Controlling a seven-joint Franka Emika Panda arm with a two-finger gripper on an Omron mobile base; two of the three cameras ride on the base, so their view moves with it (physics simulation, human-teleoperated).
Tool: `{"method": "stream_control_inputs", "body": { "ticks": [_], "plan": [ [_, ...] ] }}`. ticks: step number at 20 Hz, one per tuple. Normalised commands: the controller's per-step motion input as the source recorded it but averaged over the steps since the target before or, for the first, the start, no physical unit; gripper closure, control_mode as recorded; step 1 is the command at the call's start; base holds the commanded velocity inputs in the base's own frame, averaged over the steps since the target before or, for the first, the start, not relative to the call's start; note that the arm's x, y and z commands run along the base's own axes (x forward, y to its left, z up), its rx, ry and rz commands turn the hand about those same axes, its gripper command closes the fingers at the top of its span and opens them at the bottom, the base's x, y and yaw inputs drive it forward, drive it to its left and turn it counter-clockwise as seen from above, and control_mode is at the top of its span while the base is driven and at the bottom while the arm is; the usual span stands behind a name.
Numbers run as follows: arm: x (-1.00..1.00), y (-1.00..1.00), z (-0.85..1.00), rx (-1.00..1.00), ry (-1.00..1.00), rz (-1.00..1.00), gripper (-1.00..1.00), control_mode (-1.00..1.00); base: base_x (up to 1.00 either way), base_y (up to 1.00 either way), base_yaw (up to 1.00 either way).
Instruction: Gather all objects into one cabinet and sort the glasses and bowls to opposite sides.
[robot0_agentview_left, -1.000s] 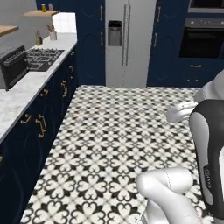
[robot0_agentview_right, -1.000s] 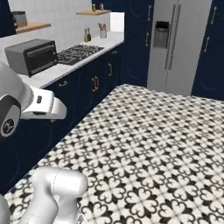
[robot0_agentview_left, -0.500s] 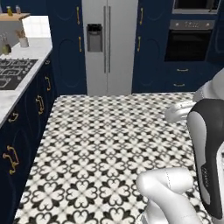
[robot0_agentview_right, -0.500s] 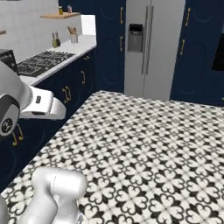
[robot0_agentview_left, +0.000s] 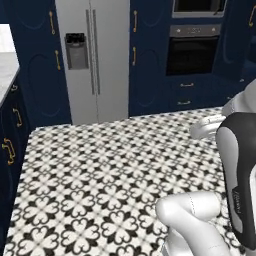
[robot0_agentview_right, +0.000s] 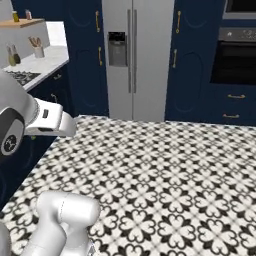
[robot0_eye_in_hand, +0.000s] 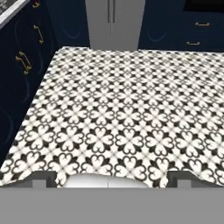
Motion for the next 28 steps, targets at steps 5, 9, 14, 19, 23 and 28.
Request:
{"method": "stream_control_inputs", "body": {
  "ticks": [5, 9, 14, 19, 23, 28],
  "plan": [
    [0.0, 0.0, 0.0, 0.0, 0.0, 0.0, -1.0, 1.0, 1.0, 0.78, 0.11],
    [0.0, 0.0, 0.0, 0.0, 0.0, 0.0, -1.0, 1.0, 1.0, 0.82, 0.22],
    [0.0, 0.0, 0.0, 0.0, 0.0, 0.0, -1.0, 1.0, 0.97, 0.47, -0.09],
    [0.0, 0.0, 0.0, 0.0, 0.0, 0.0, -1.0, 1.0, 0.72, 0.01, -0.6],
    [0.0, 0.0, 0.0, 0.0, 0.0, 0.0, -1.0, 1.0, 0.62, 0.0, -0.67],
    [0.0, 0.0, 0.0, 0.0, 0.0, 0.0, -1.0, 1.0, 0.65, 0.0, -0.66]
  ]
}}
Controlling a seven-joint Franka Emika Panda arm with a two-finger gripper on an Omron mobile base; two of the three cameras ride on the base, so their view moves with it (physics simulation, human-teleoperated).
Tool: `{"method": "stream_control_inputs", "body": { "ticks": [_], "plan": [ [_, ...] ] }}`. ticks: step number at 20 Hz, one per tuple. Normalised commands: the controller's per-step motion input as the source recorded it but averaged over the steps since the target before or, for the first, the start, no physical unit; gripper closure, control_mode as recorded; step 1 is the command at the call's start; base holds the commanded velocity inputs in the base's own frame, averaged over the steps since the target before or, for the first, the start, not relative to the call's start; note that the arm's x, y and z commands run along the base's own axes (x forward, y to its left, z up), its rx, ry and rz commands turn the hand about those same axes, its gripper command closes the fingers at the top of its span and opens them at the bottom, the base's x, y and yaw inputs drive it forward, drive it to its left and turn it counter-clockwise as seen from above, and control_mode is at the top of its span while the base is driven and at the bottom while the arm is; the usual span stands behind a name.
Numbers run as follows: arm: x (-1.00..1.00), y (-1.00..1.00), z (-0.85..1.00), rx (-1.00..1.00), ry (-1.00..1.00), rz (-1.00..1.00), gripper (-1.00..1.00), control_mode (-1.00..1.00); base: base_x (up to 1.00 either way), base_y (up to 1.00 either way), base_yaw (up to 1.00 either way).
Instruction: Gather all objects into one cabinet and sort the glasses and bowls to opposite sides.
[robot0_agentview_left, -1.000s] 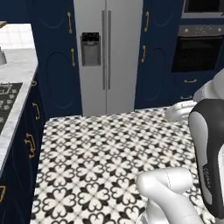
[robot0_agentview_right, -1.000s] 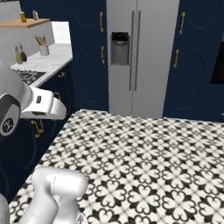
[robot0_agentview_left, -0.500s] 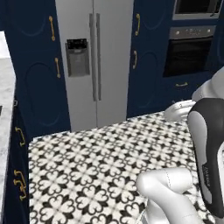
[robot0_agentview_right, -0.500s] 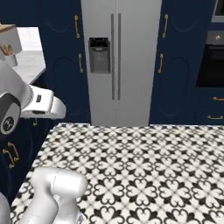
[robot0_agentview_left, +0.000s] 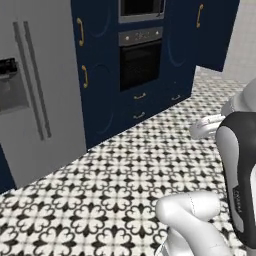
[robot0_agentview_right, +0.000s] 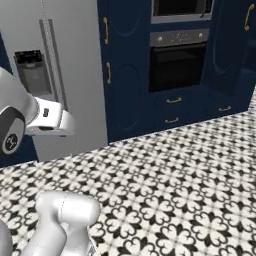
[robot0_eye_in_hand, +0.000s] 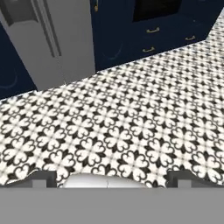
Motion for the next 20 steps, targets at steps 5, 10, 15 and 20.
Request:
{"method": "stream_control_inputs", "body": {
  "ticks": [5, 10, 15, 20],
  "plan": [
    [0.0, 0.0, 0.0, 0.0, 0.0, 0.0, -1.0, 1.0, 0.82, -0.02, -0.57],
    [0.0, 0.0, 0.0, 0.0, 0.0, 0.0, -1.0, 1.0, 1.0, -0.52, -0.07],
    [0.0, 0.0, 0.0, 0.0, 0.0, 0.0, -1.0, 1.0, 0.61, -0.53, -0.39],
    [0.0, 0.0, 0.0, 0.0, 0.0, 0.0, -1.0, 1.0, 0.43, -0.34, -0.57]
  ]
}}
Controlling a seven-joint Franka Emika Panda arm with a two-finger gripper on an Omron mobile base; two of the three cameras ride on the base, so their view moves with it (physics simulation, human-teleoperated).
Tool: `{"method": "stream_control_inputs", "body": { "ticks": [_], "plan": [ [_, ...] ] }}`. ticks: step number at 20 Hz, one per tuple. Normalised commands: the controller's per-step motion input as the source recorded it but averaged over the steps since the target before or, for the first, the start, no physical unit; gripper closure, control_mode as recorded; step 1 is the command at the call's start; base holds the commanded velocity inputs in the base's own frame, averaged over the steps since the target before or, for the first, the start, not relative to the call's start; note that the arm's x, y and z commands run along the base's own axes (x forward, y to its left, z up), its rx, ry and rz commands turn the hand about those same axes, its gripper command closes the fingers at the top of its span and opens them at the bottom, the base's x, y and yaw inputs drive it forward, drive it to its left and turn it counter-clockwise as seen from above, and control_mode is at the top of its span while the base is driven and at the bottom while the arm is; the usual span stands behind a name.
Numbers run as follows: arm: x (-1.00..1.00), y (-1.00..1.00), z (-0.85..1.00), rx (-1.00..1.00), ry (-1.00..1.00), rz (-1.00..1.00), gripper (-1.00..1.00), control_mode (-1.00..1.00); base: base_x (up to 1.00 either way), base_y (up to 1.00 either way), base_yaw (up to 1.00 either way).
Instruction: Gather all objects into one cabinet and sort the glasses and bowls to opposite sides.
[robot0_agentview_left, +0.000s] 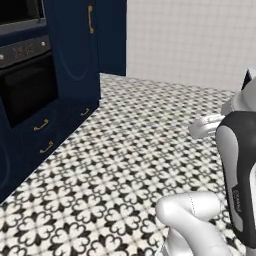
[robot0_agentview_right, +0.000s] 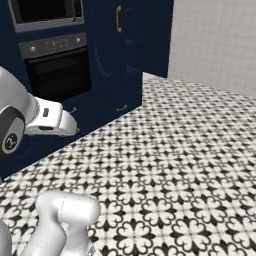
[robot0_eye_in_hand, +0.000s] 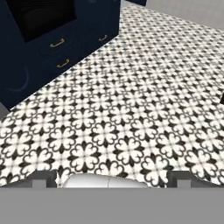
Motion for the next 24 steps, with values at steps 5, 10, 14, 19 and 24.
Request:
{"method": "stream_control_inputs", "body": {
  "ticks": [5, 10, 14, 19, 24],
  "plan": [
    [0.0, 0.0, 0.0, 0.0, 0.0, 0.0, -1.0, 1.0, 0.58, -0.1, -0.61],
    [0.0, 0.0, 0.0, 0.0, 0.0, 0.0, -1.0, 1.0, 0.87, -0.02, -0.44],
    [0.0, 0.0, 0.0, 0.0, 0.0, 0.0, -1.0, 1.0, 1.0, 0.0, -0.06],
    [0.0, 0.0, 0.0, 0.0, 0.0, 0.0, -1.0, 1.0, 1.0, 0.0, 0.0],
    [0.0, 0.0, 0.0, 0.0, 0.0, 0.0, -1.0, 1.0, 1.0, 0.04, 0.12]
  ]
}}
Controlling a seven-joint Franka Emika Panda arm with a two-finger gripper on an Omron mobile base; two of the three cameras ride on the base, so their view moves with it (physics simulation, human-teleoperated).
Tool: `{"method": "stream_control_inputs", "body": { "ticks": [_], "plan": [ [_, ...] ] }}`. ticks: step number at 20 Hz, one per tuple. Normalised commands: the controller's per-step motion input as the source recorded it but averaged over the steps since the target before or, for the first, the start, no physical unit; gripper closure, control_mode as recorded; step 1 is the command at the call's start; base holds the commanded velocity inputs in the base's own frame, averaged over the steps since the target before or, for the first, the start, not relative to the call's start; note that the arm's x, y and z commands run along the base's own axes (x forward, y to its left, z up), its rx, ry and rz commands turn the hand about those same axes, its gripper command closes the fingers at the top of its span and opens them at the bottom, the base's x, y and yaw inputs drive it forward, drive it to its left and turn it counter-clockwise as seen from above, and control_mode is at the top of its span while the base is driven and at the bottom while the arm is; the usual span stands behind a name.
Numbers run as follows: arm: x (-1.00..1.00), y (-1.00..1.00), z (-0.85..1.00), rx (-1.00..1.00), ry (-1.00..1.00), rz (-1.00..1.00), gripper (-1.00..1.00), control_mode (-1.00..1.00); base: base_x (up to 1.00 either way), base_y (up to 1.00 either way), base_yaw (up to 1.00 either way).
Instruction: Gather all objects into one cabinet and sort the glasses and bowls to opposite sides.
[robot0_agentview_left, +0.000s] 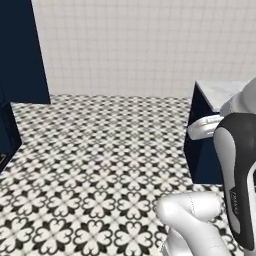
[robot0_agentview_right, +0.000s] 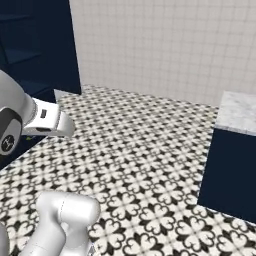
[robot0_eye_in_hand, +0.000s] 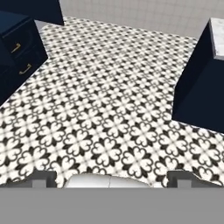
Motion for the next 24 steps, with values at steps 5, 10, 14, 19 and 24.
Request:
{"method": "stream_control_inputs", "body": {
  "ticks": [5, 10, 14, 19, 24],
  "plan": [
    [0.0, 0.0, 0.0, 0.0, 0.0, 0.0, -1.0, 1.0, 1.0, 0.03, 0.3],
    [0.0, 0.0, 0.0, 0.0, 0.0, 0.0, -1.0, 1.0, 1.0, 0.12, 0.34],
    [0.0, 0.0, 0.0, 0.0, 0.0, 0.0, -1.0, 1.0, 1.0, 0.22, 0.39],
    [0.0, 0.0, 0.0, 0.0, 0.0, 0.0, -1.0, 1.0, 0.99, 0.58, 0.19],
    [0.0, 0.0, 0.0, 0.0, 0.0, 0.0, -1.0, 1.0, 1.0, 0.67, 0.4]
  ]
}}
